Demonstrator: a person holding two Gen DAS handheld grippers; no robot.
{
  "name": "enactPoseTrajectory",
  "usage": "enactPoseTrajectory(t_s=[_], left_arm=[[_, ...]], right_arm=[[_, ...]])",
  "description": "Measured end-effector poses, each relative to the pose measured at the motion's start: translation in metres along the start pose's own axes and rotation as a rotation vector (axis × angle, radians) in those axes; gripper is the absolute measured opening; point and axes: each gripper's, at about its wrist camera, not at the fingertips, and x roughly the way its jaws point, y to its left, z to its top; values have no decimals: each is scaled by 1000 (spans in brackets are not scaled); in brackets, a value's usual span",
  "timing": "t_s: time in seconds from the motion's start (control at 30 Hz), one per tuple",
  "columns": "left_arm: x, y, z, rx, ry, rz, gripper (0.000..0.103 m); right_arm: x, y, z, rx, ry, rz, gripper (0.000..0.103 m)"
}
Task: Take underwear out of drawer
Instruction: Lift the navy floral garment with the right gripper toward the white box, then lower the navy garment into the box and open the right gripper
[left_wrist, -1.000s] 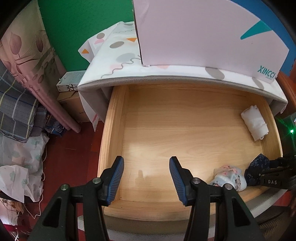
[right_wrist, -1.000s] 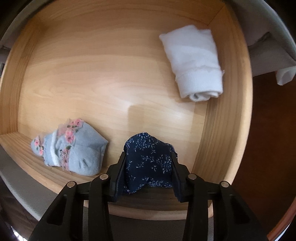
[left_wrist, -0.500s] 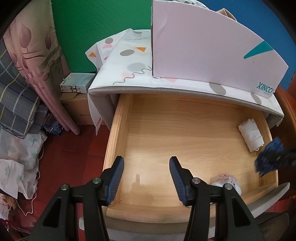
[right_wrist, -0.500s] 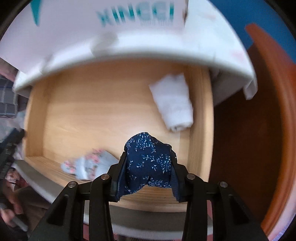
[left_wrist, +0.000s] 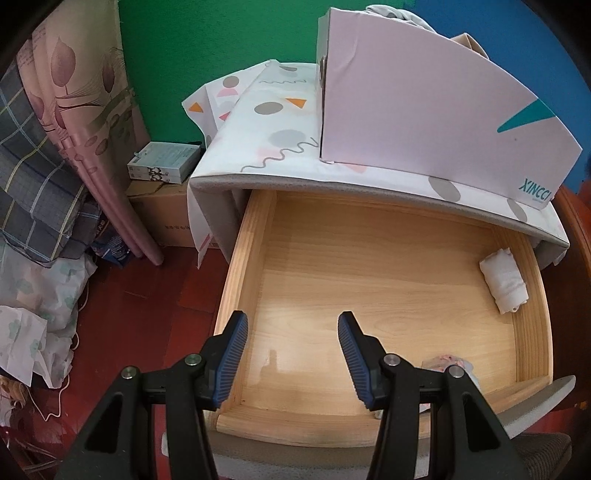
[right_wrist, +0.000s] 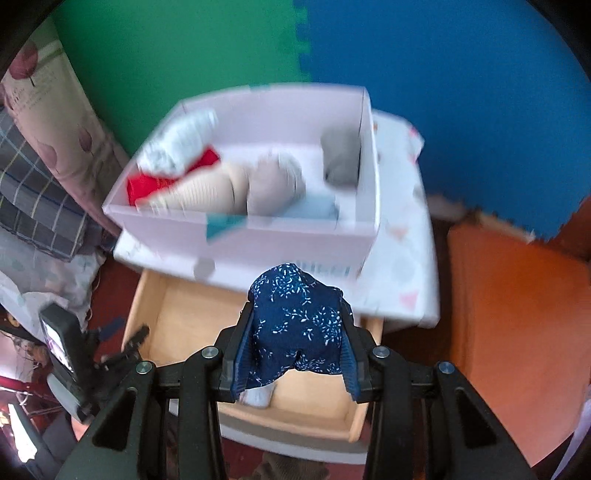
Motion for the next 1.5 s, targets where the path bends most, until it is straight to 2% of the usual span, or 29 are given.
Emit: enactPoseTrajectory(t_s=[0.27,0.47,0.73,1.0,1.2,1.27,1.33,1.5], left_arm=[[-2,11,1,-44,-9,0,52],[-2,10,1,-35,-14,-7,52],[-3,14,3,-52,-27,-15,52],[-2,11,3,-47,-28,-12,52],[0,12,3,-49,-17,-10,52],[1,11,3,-47,-16,-4,52],[0,11,3,-42,-18,0,52],[0,16,2,-60,-19,5,52]], right_arm=[[-10,16,60,-25,-66,-48,38],[26,16,93,-31,-36,-76,38],[93,18,108,-50,46,-107,38],[137,10,109,-26,113,-98,38],[139,8,108,-27,116,-102,41],[134,8,109,-31,101,-111,49],[124,6,111,-25,74,-107,63],[88,7,108,-42,18,-98,64]])
